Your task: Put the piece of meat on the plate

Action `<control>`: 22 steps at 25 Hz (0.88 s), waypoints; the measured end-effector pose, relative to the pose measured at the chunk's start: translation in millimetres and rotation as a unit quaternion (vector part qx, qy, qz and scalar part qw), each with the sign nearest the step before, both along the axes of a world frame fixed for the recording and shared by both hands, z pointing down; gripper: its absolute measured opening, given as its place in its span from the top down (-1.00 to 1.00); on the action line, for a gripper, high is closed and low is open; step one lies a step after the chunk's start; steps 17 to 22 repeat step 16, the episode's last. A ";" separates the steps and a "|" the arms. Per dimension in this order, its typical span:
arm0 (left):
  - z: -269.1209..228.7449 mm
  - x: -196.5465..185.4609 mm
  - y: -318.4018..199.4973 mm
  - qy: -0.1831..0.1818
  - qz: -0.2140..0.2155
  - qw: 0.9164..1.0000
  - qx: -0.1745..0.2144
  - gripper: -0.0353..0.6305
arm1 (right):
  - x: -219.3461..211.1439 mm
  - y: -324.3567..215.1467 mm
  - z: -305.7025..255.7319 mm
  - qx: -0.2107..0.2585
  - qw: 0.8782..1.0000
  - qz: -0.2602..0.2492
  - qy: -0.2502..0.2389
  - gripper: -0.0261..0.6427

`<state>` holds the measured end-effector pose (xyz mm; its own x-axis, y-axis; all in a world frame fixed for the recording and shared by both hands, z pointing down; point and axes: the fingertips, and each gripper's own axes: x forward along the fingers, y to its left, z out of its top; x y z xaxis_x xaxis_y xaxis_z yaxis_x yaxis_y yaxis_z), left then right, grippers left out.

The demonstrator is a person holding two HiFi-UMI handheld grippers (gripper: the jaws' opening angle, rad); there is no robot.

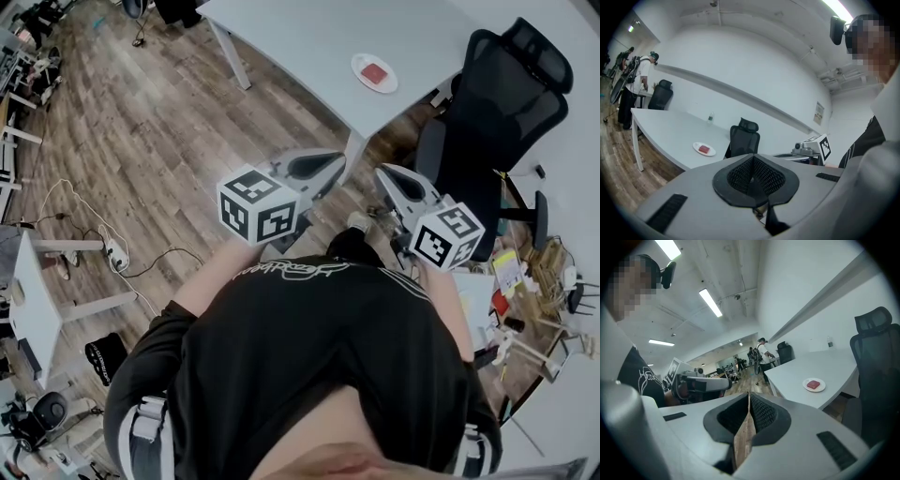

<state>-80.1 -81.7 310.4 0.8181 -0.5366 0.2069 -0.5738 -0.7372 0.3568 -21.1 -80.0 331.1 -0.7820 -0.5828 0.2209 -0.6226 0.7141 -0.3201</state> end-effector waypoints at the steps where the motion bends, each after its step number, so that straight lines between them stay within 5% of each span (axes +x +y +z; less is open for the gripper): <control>1: 0.9 -1.0 -0.6 -0.001 -0.001 1.000 0.000 0.87 | -0.3 -1.8 0.3 -0.001 1.000 0.001 -0.002 0.87; 22: 11.9 -4.5 -4.4 -0.007 -0.006 1.000 -0.009 0.87 | -1.6 -12.0 4.9 0.000 1.000 0.004 -0.005 0.87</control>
